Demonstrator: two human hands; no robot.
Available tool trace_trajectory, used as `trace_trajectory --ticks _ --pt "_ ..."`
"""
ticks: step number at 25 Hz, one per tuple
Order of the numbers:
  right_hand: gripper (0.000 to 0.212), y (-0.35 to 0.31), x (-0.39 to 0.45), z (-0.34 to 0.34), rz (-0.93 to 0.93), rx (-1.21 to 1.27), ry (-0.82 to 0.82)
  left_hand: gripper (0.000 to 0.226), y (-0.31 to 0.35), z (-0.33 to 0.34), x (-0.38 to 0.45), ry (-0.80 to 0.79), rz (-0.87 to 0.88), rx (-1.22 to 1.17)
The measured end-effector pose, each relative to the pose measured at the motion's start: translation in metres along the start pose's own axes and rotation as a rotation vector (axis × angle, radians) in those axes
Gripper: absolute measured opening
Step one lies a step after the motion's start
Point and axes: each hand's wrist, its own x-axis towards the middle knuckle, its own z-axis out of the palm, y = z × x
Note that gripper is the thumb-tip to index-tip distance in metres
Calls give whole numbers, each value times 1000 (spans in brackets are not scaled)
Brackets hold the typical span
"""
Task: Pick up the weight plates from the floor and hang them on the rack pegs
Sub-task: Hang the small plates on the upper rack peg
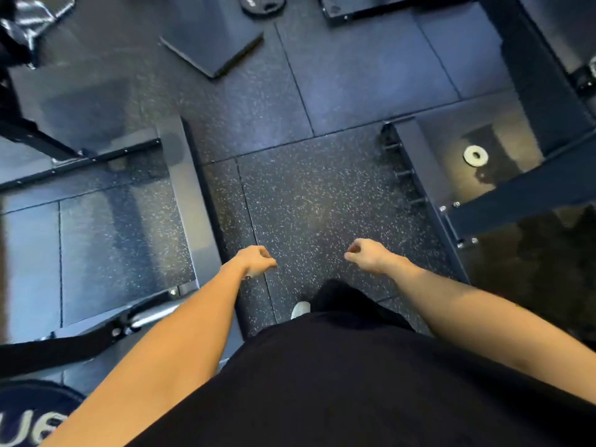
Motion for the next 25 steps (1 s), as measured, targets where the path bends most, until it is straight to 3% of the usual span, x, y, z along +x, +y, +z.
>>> trace_trajectory --ticks 7,17,25 --pt "26 -91 136 -84 -45 -99 -89 32 39 -126 93 21 -16 -114" --pt "31 -248 326 -275 -121 -156 -79 33 113 -362 234 181 -15 -178" --pt "29 -374 468 -394 -112 -79 -2 38 167 -579 386 158 71 -65"
